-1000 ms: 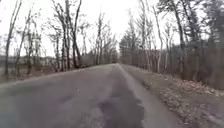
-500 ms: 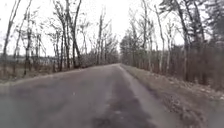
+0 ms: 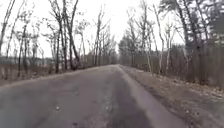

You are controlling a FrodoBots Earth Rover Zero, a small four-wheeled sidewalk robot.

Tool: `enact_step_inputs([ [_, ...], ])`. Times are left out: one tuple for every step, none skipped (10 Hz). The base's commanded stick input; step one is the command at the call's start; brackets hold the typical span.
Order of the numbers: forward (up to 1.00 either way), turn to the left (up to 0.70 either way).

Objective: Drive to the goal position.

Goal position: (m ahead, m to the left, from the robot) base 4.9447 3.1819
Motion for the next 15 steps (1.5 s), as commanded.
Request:
enact_step_inputs([
  [0.85,0.00],
  [0.85,0.00],
  [0.85,0.00],
  [0.85,0.00],
  [0.85,0.00],
  [0.85,0.00],
  [0.85,0.00],
  [0.85,0.00],
  [0.85,0.00],
  [0.85,0.00],
  [0.85,0.00],
  [0.85,0.00],
  [0.85,0.00],
  [0.85,0.00],
  [0.85,0.00],
])
